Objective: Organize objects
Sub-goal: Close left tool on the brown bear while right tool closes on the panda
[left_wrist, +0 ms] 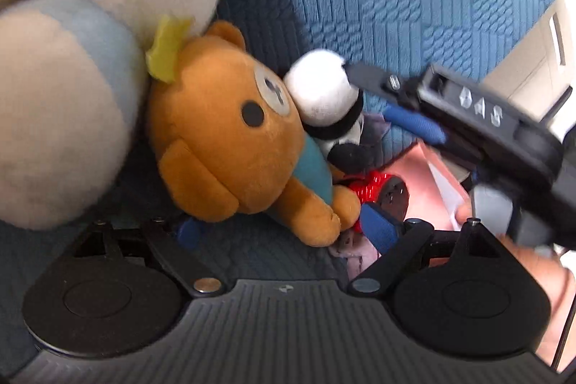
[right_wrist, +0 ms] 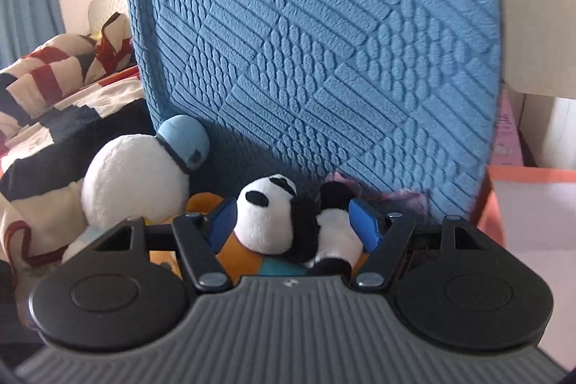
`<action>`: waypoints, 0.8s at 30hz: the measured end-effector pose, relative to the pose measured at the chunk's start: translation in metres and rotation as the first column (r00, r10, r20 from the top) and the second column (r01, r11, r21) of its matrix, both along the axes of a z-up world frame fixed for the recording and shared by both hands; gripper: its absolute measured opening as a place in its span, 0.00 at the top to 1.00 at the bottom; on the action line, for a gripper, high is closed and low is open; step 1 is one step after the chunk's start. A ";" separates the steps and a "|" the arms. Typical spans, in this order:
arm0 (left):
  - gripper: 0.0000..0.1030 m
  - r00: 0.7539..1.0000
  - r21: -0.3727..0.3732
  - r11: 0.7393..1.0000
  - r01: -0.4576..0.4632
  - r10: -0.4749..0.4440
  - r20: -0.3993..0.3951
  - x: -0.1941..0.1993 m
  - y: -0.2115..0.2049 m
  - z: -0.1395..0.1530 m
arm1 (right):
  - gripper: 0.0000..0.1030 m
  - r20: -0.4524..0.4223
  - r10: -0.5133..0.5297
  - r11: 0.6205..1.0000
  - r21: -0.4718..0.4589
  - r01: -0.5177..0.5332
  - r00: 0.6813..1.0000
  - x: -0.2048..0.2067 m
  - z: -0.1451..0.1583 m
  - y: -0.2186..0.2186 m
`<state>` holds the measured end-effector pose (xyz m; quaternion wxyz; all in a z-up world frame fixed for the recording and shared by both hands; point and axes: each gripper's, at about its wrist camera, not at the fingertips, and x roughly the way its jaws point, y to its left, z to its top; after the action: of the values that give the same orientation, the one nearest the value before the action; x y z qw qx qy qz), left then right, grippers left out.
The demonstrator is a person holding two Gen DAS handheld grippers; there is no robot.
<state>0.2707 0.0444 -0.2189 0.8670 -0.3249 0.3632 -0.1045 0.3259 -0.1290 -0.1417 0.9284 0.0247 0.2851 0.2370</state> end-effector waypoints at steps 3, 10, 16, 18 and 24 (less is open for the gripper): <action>0.14 0.999 -0.018 1.000 0.022 -0.023 -0.024 0.009 -0.005 -0.007 | 0.31 -0.019 0.057 0.998 -0.003 -0.057 0.998 0.013 -0.006 0.005; 0.16 1.000 -0.059 0.998 0.010 -0.012 -0.020 0.032 -0.006 -0.019 | 0.32 -0.060 0.104 0.994 -0.032 -0.106 0.993 0.036 -0.020 0.016; 0.16 0.999 -0.103 0.995 -0.007 0.003 -0.039 0.042 -0.003 -0.025 | 0.37 -0.119 0.086 0.996 0.046 -0.081 0.989 0.043 -0.021 -0.002; 0.18 0.999 -0.125 0.992 -0.021 0.015 -0.050 0.045 0.000 -0.027 | 0.38 -0.120 0.088 0.995 0.048 -0.083 0.989 0.044 -0.020 -0.003; 0.31 0.991 -0.227 0.969 -0.093 0.069 -0.112 0.051 0.016 -0.039 | 0.39 -0.115 0.050 0.997 0.059 -0.044 0.992 0.041 -0.012 -0.015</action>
<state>0.3221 0.0602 -0.2582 0.8067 -0.4435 0.3791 -0.0935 0.3665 -0.1443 -0.1541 0.9032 0.0581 0.3325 0.2650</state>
